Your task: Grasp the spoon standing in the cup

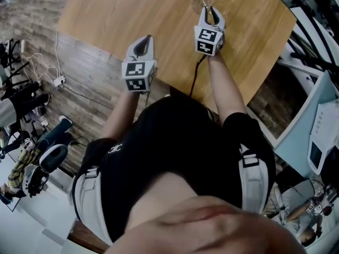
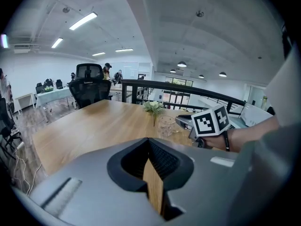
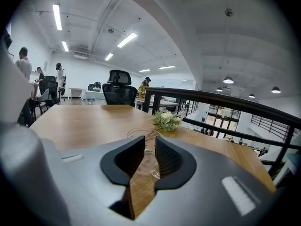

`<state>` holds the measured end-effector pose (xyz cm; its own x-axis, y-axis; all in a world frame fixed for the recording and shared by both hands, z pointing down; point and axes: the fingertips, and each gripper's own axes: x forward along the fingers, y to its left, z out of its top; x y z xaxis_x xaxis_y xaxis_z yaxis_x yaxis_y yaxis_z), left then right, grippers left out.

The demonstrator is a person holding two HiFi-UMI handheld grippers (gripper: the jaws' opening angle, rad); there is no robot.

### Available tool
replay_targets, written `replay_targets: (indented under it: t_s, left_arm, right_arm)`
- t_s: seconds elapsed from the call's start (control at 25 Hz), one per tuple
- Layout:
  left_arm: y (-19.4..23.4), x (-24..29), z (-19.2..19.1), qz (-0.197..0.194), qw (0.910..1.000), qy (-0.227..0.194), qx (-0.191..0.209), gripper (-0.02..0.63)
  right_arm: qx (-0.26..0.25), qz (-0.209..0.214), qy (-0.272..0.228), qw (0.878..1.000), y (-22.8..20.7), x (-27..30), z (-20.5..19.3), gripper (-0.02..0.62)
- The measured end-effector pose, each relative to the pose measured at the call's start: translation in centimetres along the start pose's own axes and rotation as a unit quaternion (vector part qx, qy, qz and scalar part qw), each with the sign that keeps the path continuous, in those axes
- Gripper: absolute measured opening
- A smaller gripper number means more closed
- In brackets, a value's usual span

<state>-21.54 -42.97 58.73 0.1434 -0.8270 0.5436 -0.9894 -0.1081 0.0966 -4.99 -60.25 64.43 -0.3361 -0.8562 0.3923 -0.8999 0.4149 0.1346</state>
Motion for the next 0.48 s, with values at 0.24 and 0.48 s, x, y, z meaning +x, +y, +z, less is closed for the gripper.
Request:
replay_targets:
  t_s: [0.24,0.48]
  left_arm:
    - [-0.2,-0.1,-0.6,-0.001,0.9999,0.011,0.007,0.012]
    - [-0.2,-0.4,-1.2,-0.003,0.9998,0.018,0.01,0.012]
  right_arm:
    - [0.017,0.02,0.0,1.0,0.3,1.2,-0.7,0.054]
    - [0.032,0.025,-0.001,0.999,0.9,1.5,-0.9,0.041]
